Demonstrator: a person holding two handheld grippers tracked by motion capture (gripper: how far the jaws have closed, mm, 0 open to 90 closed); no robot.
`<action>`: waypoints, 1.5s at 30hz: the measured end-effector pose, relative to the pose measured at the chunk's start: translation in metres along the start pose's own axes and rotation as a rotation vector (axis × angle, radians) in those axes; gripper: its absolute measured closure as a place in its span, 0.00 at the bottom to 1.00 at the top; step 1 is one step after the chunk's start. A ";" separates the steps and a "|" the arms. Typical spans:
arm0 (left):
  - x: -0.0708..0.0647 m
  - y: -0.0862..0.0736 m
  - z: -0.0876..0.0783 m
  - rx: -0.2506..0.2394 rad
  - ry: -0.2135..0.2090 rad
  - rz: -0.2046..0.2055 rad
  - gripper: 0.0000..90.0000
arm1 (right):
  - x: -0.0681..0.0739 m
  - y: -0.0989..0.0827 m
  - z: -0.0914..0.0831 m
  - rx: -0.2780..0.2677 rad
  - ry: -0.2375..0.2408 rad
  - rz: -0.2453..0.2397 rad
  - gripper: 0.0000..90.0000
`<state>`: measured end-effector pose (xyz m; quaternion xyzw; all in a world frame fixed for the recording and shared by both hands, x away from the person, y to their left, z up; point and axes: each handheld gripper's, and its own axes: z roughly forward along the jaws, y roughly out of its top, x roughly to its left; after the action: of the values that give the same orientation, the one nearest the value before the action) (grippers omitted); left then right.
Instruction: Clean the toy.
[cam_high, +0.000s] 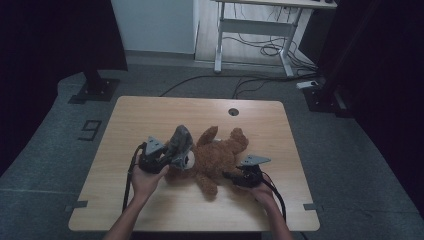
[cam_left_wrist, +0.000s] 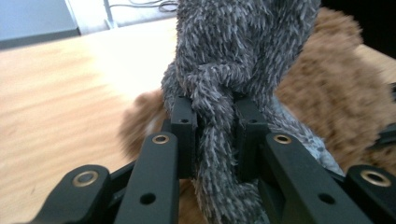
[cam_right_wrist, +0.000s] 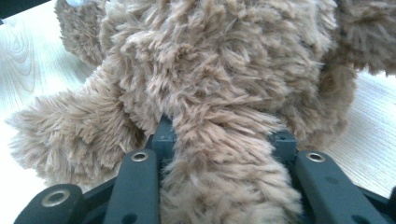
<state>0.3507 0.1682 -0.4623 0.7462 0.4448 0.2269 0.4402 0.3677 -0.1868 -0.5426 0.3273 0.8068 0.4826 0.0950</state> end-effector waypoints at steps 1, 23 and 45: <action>0.009 -0.008 0.000 0.009 -0.003 -0.034 0.82 | 0.000 0.000 0.000 -0.001 0.000 0.003 0.65; 0.050 -0.052 0.019 0.185 0.019 -0.112 0.82 | -0.001 0.000 0.001 -0.005 0.004 0.018 0.65; -0.096 0.053 0.031 0.023 -0.283 0.108 0.82 | -0.003 -0.001 0.000 -0.005 0.012 0.024 0.65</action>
<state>0.3503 0.0599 -0.4274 0.7987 0.3400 0.1376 0.4769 0.3693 -0.1886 -0.5436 0.3338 0.8022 0.4877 0.0850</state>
